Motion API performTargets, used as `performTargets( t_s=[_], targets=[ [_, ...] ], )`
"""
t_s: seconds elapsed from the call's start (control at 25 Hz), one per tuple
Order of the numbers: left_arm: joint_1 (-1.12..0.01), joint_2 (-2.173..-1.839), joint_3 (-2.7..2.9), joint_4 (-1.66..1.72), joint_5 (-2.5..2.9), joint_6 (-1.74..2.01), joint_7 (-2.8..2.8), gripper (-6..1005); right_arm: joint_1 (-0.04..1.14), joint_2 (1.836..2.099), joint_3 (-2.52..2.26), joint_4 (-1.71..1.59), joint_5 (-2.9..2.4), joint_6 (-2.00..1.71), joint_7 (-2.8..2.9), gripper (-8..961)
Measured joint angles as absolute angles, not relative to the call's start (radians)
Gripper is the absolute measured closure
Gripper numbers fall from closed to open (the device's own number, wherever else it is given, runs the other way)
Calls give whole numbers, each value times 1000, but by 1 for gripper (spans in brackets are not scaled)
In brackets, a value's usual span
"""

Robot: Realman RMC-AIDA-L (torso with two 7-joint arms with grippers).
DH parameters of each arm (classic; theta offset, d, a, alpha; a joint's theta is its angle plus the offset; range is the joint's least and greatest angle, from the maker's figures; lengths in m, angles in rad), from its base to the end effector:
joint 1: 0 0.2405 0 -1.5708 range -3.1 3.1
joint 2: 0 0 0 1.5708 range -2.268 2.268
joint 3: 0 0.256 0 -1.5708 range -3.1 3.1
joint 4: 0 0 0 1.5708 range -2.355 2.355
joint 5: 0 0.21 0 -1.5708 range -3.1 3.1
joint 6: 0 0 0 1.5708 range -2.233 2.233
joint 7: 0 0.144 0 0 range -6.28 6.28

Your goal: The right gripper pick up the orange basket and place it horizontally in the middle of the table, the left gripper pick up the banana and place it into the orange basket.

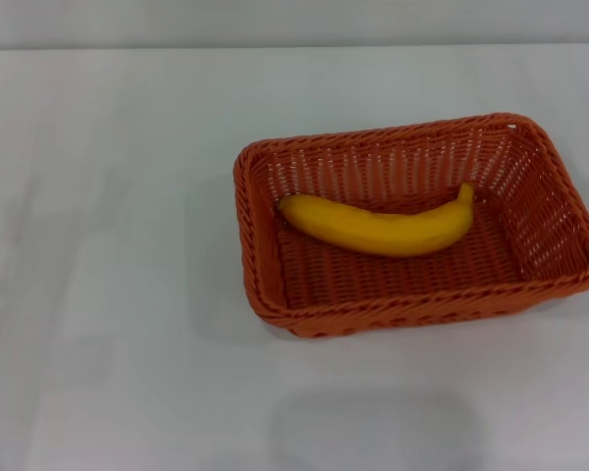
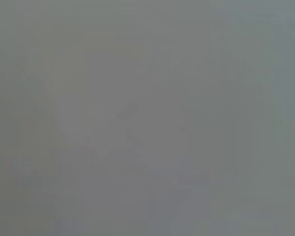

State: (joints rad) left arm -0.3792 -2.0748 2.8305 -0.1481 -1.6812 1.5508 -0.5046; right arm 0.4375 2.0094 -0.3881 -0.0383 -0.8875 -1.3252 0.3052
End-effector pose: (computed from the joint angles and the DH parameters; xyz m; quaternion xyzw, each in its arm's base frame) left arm -0.3723 0.2795 0.0939 -0.5282 -0.2051 -0.4181 0.7100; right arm 0.3688 0.3239 0.0738 -0.6084 0.2122 0.3259 0.6918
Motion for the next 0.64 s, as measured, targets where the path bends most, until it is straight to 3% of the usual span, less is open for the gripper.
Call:
performTargets(
  t_s=[0.64],
  targets=[
    [-379,-2075,2830,-148,-1682,1557,-505,115,437,2010,-388,-39,-871,-1327,305,199]
  ],
)
